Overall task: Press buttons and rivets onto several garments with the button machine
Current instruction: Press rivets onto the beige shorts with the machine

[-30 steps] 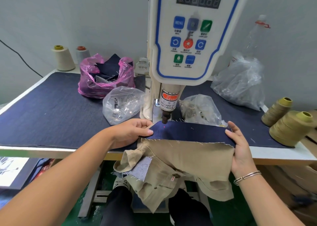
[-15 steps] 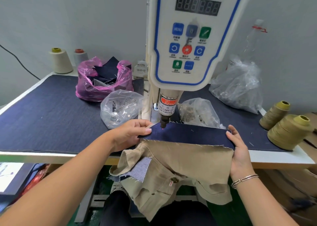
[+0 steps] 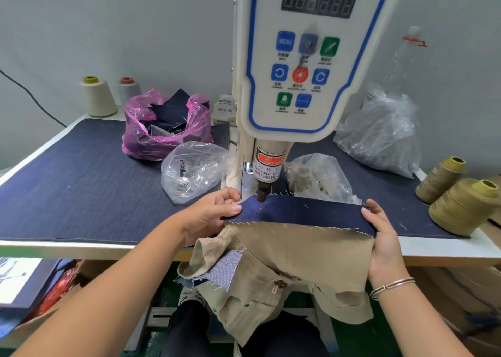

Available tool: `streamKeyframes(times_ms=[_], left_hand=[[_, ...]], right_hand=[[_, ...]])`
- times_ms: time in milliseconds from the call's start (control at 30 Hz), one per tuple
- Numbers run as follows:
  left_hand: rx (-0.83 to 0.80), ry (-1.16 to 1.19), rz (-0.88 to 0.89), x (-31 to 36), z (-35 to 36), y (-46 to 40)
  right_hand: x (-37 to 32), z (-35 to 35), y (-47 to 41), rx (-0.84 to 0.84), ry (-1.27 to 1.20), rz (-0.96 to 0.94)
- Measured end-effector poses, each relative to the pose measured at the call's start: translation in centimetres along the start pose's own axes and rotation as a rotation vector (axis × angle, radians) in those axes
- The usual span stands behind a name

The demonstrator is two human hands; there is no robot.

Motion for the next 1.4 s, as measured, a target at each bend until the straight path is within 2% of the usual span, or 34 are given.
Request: streamKeyframes(times_ms=[433,1400], left_hand=[[-0.025,0.039,0.065,0.48,0.55,0.32],[-0.021,-0.017,0.043,0.23,0.25,0.25]], right_hand=[[0.02,-0.13,0.26,-0.016,-0.017,-0.035],[-0.09,-0.37,0.32,0.002,0.019,-0.030]])
Point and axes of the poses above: each hand's wrist, its own y-axis away from the middle knuckle, its own z-axis out of the palm, x = y × z, the point moved 10 cm from there along -y, towards the middle knuckle, and after that the axes turned 8 degrees about -x, right-handed, at the moved point
